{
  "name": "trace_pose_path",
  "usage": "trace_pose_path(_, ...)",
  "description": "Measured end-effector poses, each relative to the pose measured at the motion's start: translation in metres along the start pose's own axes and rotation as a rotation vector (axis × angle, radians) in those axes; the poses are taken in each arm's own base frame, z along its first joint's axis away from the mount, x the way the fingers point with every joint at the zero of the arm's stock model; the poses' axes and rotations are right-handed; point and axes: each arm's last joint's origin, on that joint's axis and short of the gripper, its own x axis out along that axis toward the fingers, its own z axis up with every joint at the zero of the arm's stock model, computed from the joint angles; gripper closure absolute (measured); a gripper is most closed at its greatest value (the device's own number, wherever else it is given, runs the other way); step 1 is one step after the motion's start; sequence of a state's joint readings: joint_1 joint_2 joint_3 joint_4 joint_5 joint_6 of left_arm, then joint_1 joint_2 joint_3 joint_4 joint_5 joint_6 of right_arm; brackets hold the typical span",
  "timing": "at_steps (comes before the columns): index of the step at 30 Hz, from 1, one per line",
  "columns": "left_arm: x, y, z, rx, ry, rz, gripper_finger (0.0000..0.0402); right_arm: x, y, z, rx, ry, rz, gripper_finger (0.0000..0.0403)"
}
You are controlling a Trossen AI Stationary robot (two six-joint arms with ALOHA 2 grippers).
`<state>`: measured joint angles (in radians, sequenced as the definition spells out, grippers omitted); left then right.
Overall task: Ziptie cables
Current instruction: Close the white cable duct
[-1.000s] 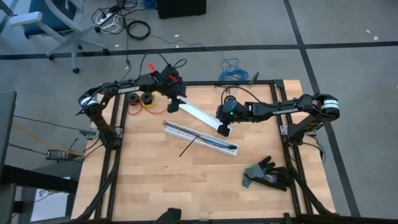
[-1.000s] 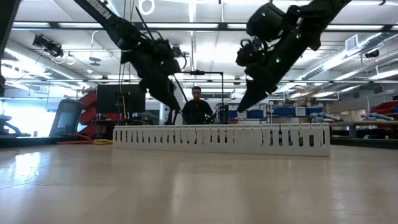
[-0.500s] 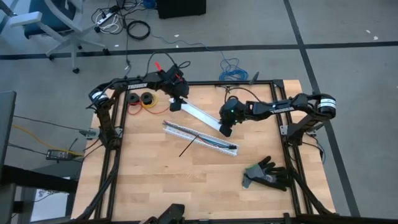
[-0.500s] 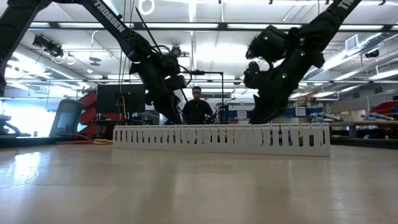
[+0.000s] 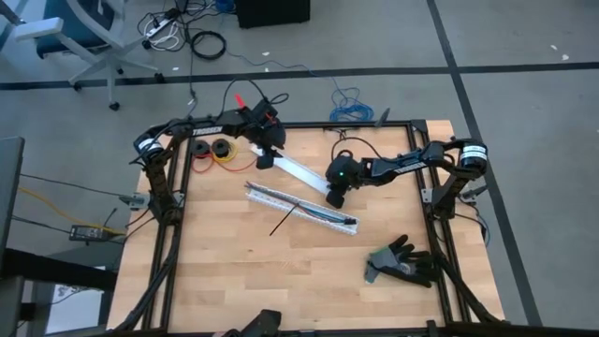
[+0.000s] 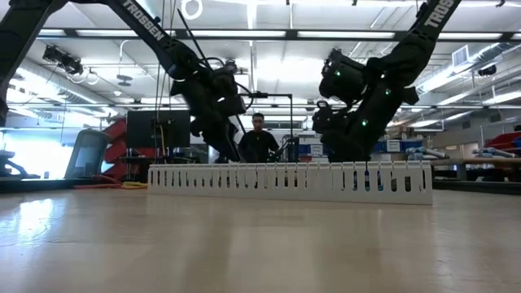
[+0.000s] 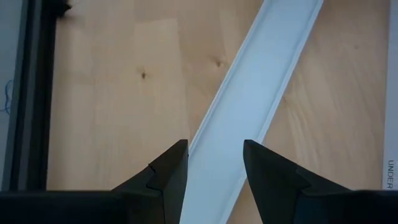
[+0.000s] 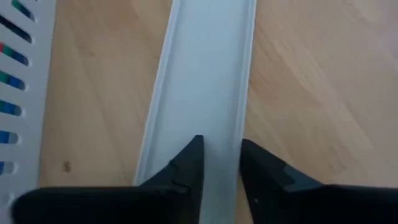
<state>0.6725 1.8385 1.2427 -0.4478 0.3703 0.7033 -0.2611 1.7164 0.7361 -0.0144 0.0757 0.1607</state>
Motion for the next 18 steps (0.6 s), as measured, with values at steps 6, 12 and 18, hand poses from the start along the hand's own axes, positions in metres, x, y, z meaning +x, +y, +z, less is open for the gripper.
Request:
trace_pose_path(6,0.002,-0.004,0.002,0.030,0.004,-0.011,0.0237,0.000,0.003,-0.001,-0.123,-0.004,-0.010,0.0393)
trace_pose_path(12,0.000,-0.008,-0.002,-0.048,0.065,-0.060,0.0237,-0.016,0.009,0.002,-0.240,-0.044,-0.099,0.0401)
trace_pose_path(18,-0.018,-0.006,0.017,-0.125,0.075,-0.125,0.0237,-0.039,0.014,0.012,-0.340,-0.134,-0.221,0.0402)
